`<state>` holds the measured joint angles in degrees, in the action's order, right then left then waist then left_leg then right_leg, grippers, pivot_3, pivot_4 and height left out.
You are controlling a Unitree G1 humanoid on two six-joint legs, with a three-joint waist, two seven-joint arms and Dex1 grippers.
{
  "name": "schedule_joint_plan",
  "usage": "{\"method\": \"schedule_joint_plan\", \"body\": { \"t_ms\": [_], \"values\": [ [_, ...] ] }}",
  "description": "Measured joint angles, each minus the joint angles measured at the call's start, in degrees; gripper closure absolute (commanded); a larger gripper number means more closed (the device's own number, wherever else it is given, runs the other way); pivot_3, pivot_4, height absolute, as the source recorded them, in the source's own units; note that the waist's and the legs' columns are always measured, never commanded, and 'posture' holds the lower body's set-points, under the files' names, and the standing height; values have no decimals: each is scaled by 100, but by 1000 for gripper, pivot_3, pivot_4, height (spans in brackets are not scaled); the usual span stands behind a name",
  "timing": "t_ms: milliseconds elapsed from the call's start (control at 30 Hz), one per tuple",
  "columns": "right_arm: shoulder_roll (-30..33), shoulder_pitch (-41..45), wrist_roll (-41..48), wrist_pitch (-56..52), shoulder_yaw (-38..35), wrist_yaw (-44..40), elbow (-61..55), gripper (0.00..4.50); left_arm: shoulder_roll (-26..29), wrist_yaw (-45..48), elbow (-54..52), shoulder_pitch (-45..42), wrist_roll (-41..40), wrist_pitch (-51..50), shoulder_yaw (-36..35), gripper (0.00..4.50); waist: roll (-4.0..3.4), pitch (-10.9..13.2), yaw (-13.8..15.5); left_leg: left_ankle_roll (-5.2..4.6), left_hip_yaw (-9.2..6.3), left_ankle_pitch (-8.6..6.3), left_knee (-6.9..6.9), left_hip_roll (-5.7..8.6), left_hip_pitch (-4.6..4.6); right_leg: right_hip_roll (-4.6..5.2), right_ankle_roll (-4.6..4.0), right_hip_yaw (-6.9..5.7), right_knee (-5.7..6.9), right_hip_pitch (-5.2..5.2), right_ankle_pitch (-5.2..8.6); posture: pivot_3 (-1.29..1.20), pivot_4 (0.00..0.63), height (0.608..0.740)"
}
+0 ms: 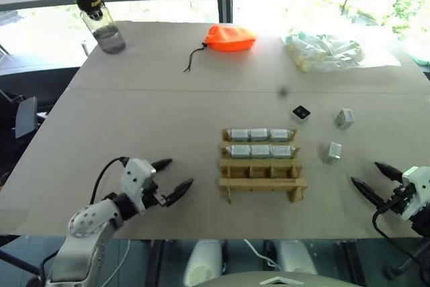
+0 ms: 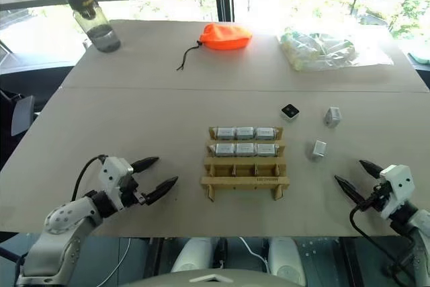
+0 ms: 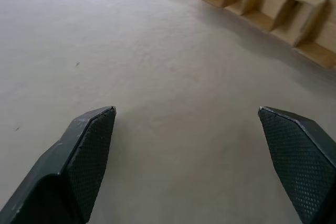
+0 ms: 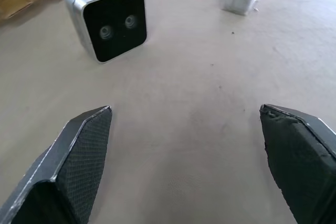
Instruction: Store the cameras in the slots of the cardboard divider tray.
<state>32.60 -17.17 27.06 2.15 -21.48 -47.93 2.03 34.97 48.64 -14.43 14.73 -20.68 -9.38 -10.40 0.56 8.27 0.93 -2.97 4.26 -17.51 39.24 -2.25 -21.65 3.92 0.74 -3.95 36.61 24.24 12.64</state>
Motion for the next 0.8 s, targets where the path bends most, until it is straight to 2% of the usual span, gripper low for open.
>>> {"method": "schedule_joint_plan", "body": {
  "t_ms": [133,267,433,567,800],
  "values": [
    [-275,-468,245,-904,-49,811,-1289,47,512,512,-376,-596,-453,-565,105,0,-5,3,23,2,-3,1,2,0,-2,3,1,-2,4,2,0,0,150,740],
    [-489,-534,28,-1703,2,1841,-2110,47,866,1114,-495,-1417,-978,-968,217,0,-5,3,-20,3,9,2,7,3,0,-2,3,6,7,2,1,0,150,740],
    [-911,-393,-594,-2386,515,2957,-3124,47,1751,2729,-314,-2445,-1337,-1216,646,0,-4,6,-23,35,18,19,-2,0,-10,-31,32,4,13,28,-3,0,150,740],
    [-1145,-276,-836,-2739,910,3344,-3411,47,1788,3262,-170,-2916,-1420,-1269,849,0,0,11,-24,35,34,20,-1,0,-15,-31,37,14,8,33,-3,0,150,740],
    [-1587,94,-945,-3266,1248,3878,-3697,47,1787,3411,-110,-3447,-1440,-1330,918,0,9,15,-25,35,36,20,-1,0,-16,-34,37,19,9,38,-3,0,150,740]
  ]
}}
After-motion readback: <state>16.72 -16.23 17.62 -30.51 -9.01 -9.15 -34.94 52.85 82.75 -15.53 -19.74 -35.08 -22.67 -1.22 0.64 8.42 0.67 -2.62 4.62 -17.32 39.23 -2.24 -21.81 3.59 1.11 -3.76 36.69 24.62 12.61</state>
